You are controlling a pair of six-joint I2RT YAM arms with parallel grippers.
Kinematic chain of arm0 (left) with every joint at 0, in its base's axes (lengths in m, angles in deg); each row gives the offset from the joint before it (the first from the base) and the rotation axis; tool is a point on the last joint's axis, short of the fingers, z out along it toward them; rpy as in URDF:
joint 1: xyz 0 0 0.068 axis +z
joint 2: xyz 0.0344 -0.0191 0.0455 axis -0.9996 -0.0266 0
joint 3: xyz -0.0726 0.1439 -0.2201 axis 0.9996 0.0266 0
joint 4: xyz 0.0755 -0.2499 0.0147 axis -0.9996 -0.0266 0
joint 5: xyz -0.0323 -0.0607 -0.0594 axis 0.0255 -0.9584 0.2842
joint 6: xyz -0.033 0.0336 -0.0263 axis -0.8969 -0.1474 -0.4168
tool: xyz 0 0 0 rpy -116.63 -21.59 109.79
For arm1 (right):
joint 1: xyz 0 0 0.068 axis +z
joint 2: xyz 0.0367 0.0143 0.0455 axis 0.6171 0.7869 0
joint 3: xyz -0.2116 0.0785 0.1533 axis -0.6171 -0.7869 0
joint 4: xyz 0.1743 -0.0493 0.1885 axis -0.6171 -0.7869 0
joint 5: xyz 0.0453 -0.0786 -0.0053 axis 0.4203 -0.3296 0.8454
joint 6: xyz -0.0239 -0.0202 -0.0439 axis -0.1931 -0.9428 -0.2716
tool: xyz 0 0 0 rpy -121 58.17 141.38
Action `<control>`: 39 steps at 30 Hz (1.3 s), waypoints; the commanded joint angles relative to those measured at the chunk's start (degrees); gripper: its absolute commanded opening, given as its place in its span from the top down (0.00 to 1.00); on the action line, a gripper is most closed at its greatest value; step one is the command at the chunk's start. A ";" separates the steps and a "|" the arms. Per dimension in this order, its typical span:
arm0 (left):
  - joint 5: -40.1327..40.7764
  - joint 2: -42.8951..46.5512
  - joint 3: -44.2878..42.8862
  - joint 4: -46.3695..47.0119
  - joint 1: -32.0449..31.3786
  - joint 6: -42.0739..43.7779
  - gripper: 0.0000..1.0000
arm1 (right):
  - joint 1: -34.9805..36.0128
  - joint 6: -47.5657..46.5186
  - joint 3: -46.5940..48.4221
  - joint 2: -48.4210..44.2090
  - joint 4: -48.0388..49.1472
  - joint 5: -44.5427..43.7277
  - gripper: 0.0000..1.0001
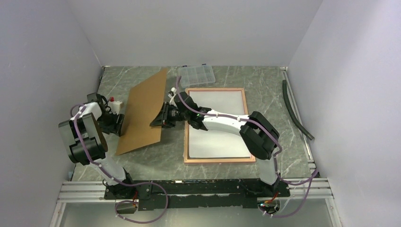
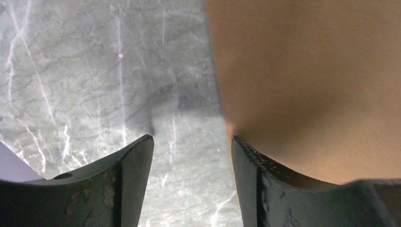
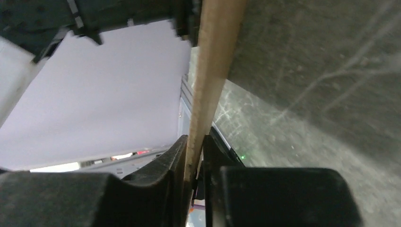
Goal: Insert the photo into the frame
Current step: Pick up the photo frame item at the center of the board.
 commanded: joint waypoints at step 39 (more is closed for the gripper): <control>-46.16 67.83 5.83 -9.32 -3.94 47.31 0.10 | -0.59 18.84 10.65 -13.86 -4.48 -11.25 1.00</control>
